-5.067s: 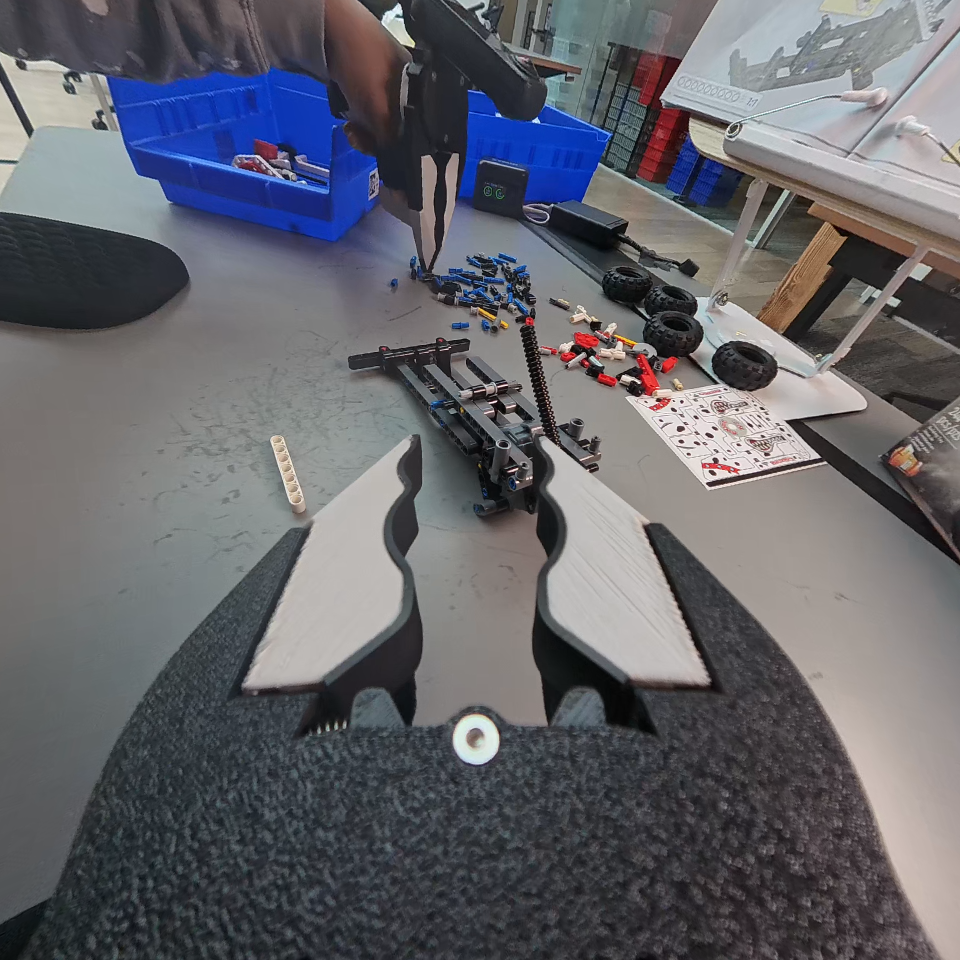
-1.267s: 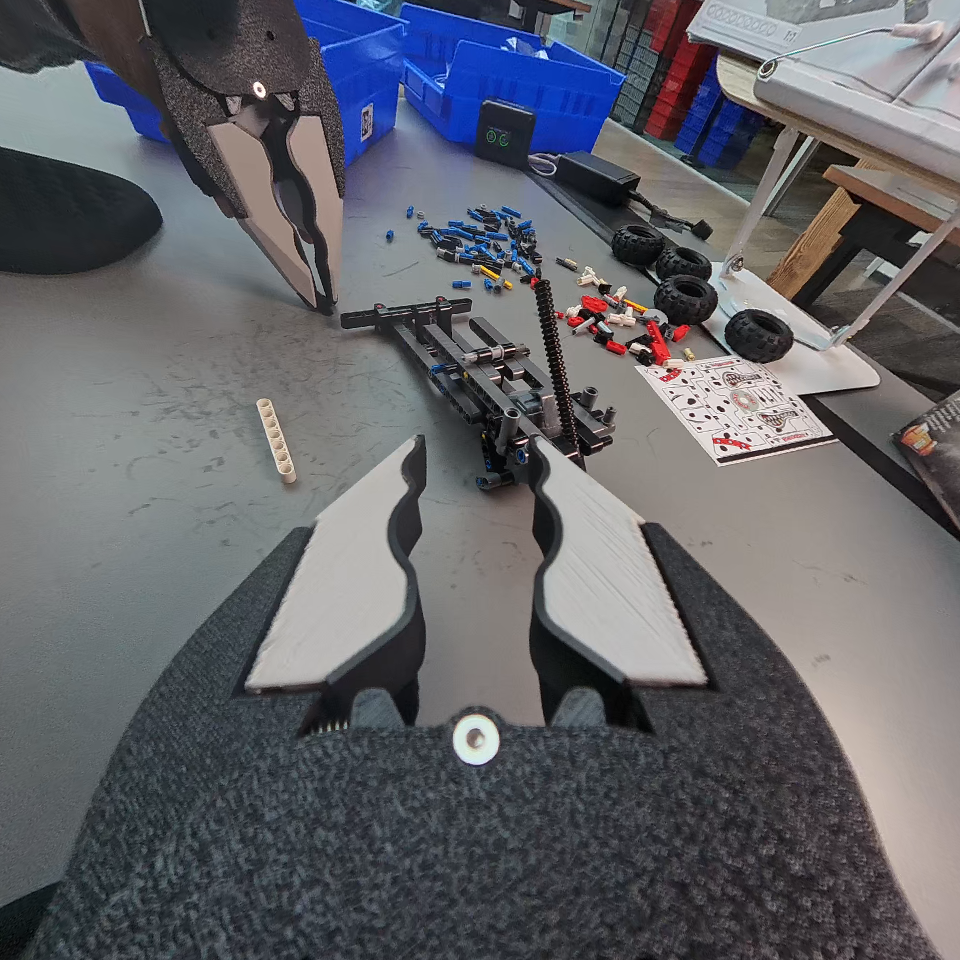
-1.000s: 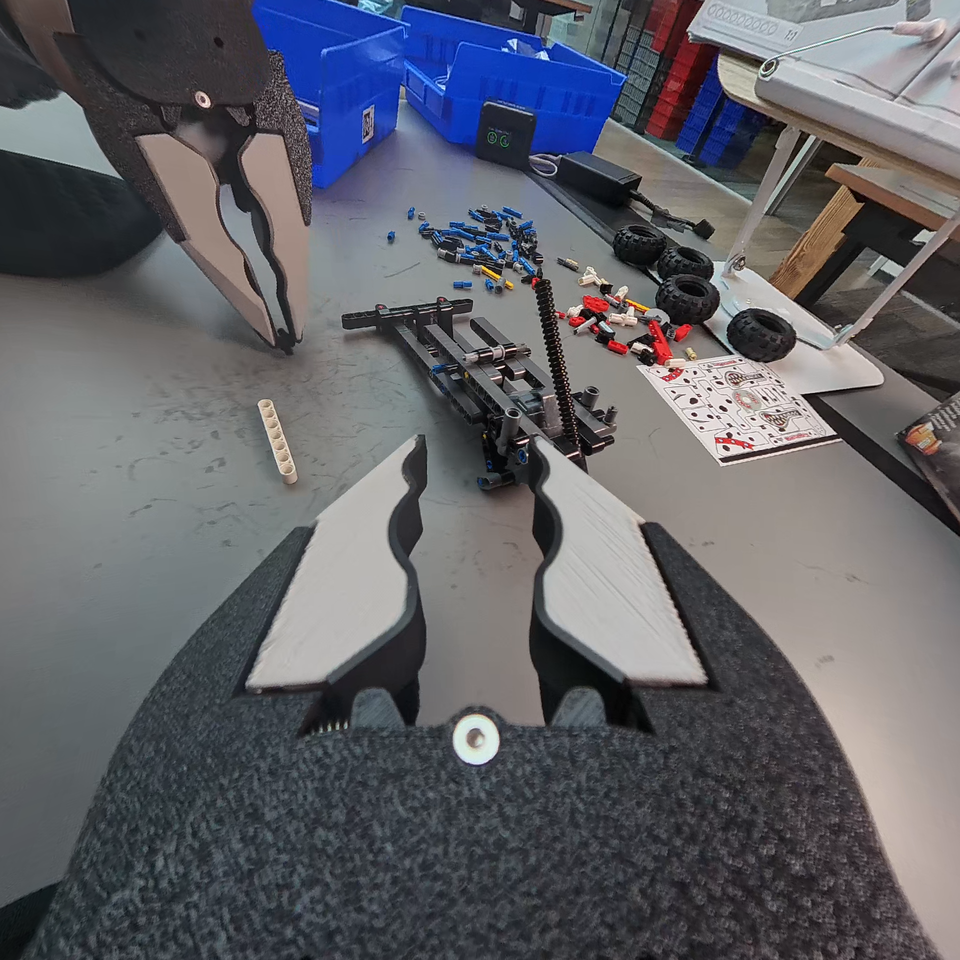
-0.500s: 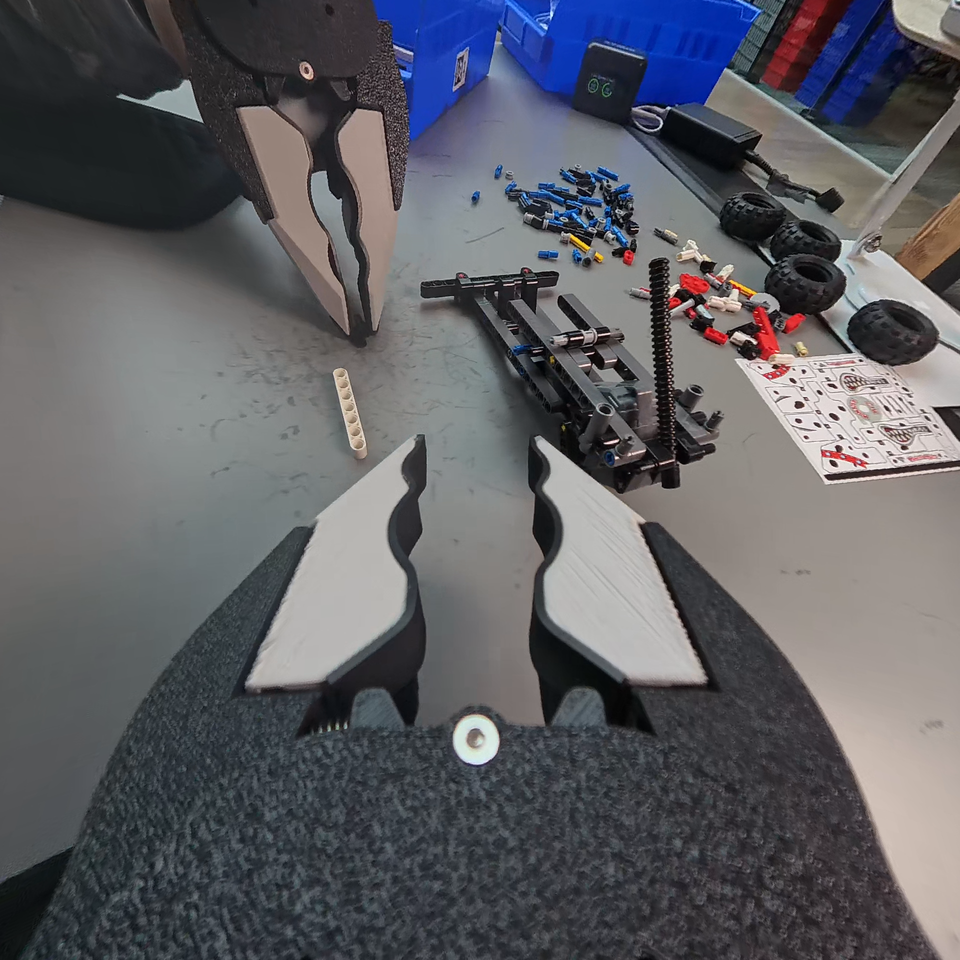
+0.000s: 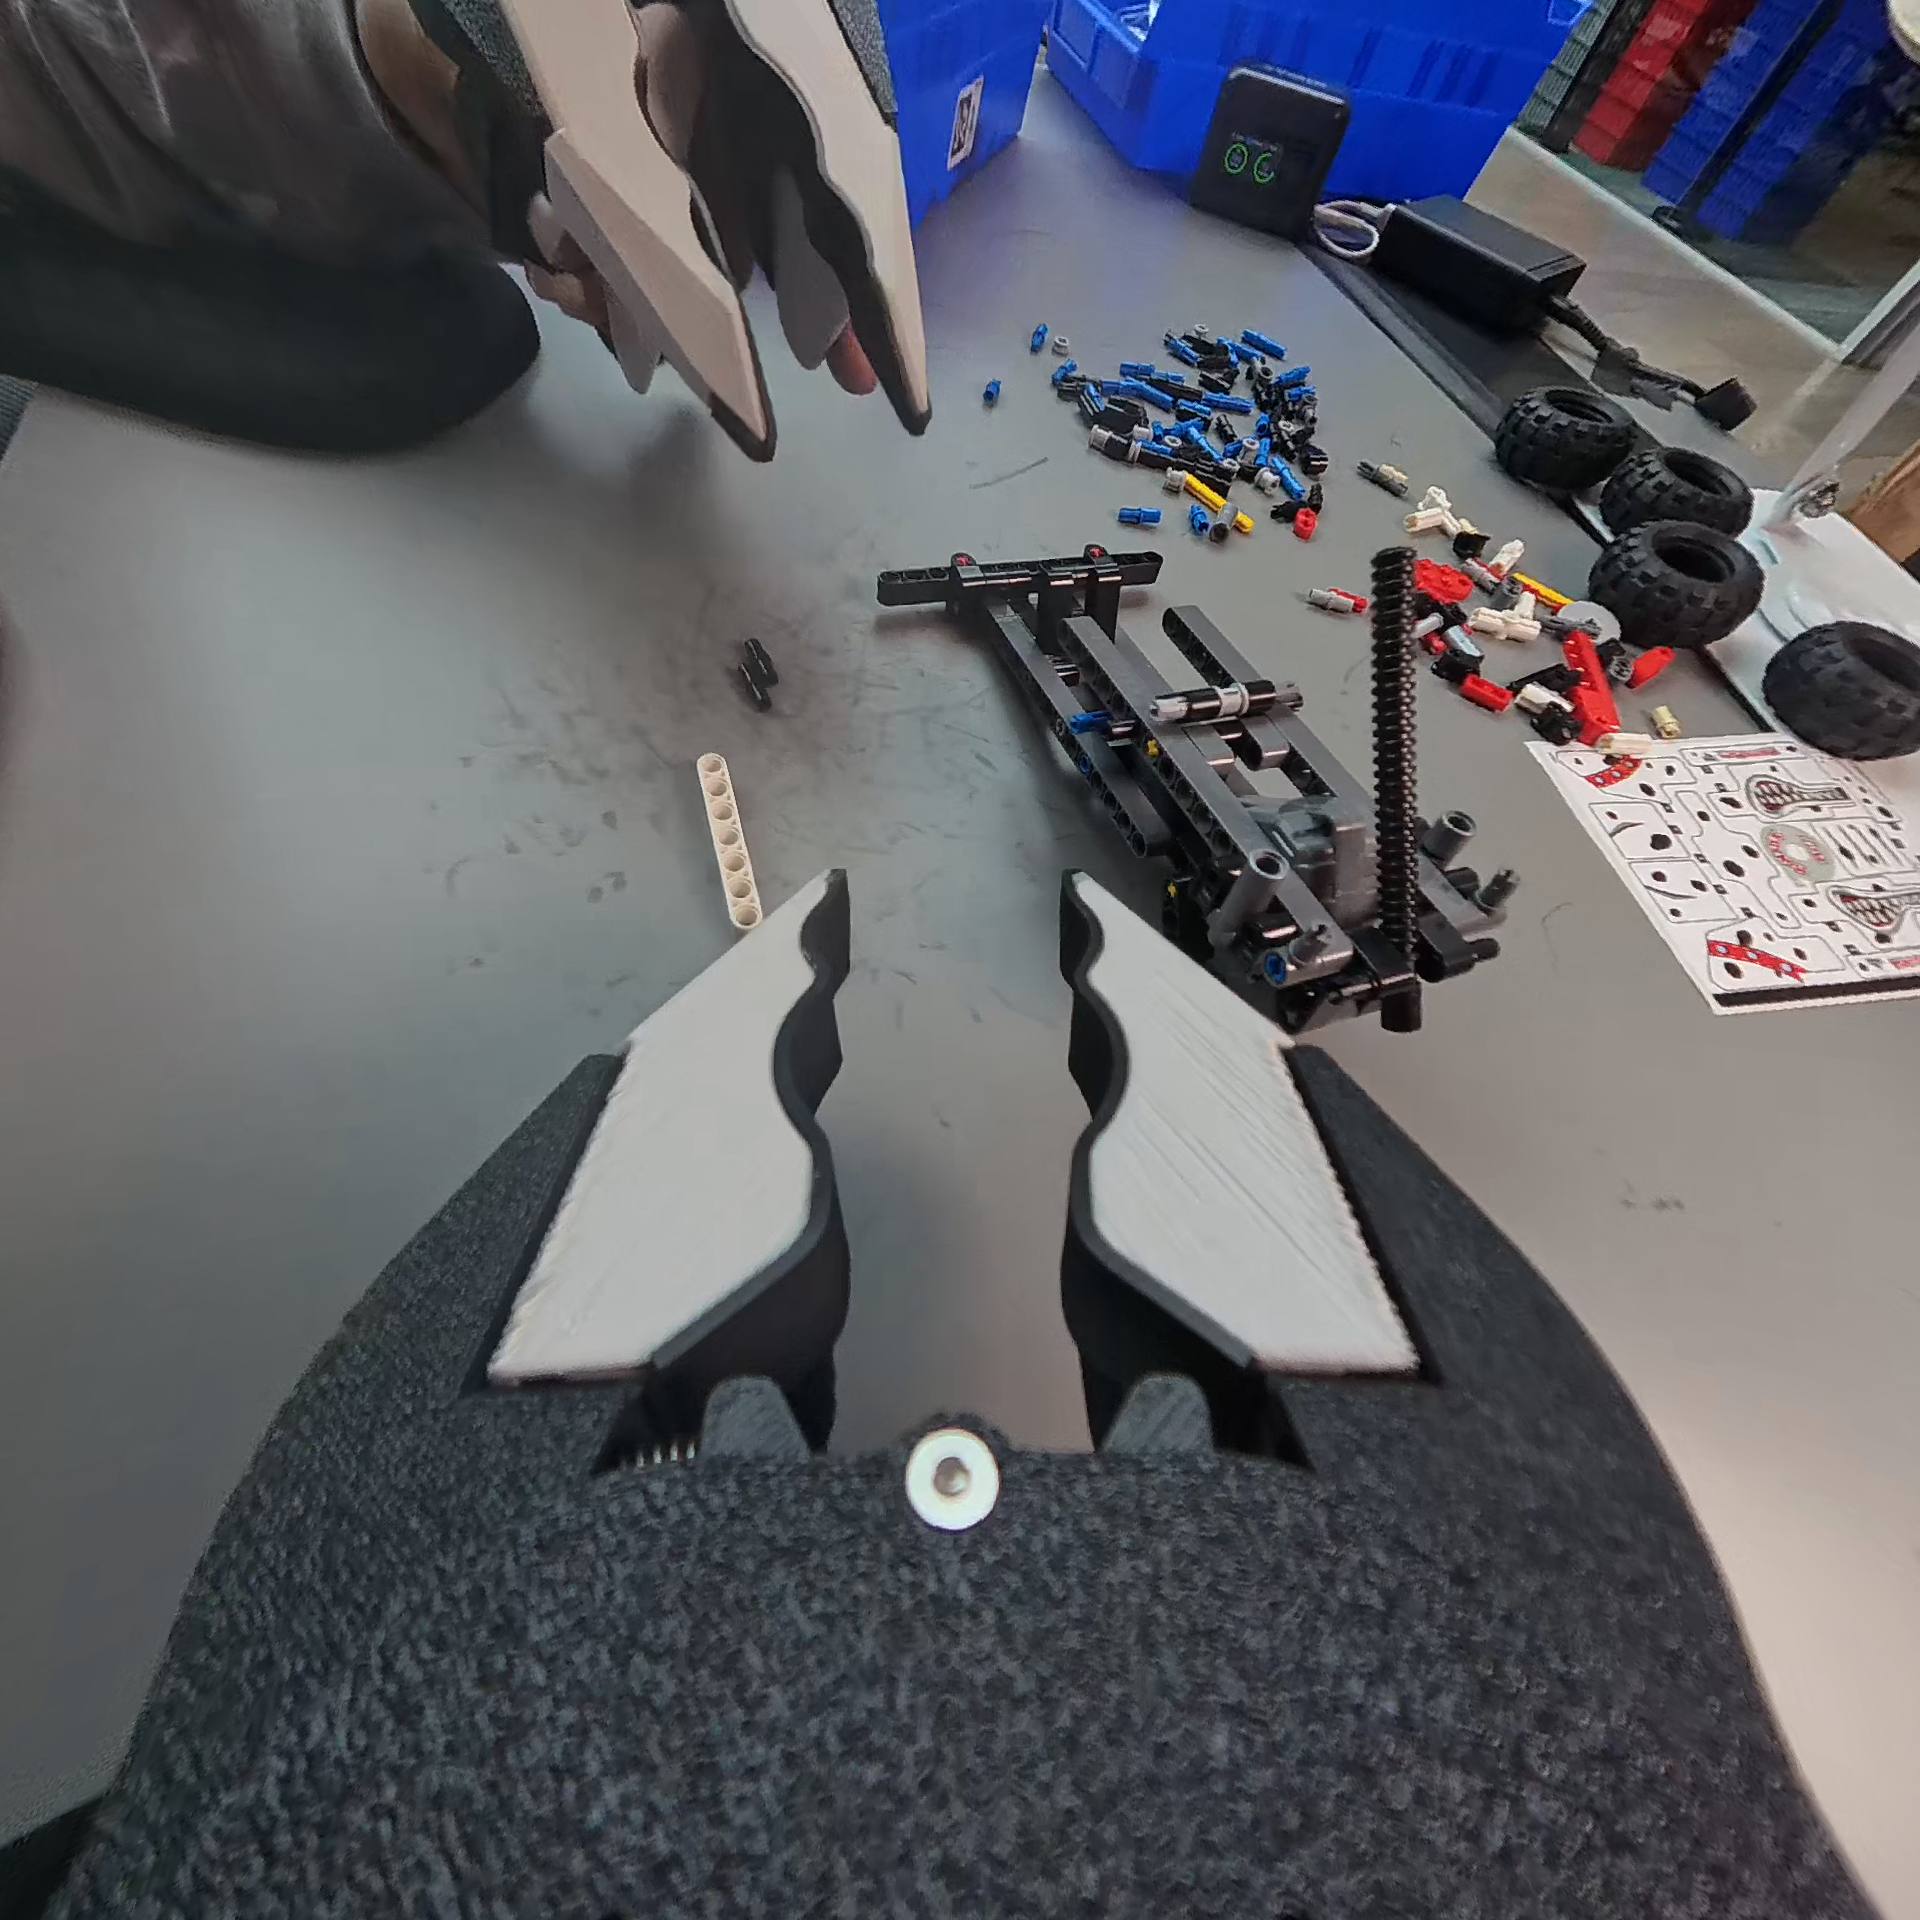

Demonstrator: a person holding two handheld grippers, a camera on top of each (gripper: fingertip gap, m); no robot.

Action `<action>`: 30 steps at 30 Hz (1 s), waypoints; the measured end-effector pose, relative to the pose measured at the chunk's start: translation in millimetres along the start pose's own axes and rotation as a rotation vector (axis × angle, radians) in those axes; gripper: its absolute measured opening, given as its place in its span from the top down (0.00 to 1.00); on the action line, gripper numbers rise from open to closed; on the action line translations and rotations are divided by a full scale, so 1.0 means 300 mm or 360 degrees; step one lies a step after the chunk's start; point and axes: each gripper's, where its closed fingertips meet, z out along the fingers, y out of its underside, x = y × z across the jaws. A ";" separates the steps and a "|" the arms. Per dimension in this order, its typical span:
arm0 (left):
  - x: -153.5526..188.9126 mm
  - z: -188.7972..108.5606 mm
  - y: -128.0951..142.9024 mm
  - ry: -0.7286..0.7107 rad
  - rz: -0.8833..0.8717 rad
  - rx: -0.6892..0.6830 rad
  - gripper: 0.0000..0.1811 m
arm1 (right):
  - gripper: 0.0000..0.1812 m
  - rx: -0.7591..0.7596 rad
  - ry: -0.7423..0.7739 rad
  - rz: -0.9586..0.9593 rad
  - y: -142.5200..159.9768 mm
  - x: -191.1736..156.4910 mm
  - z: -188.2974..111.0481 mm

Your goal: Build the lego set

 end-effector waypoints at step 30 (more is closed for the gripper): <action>0.047 0.036 0.230 0.0190 0.0207 -0.0501 0.89 | 0.85 -0.0396 -0.0274 -0.0258 0.078 -0.171 0.114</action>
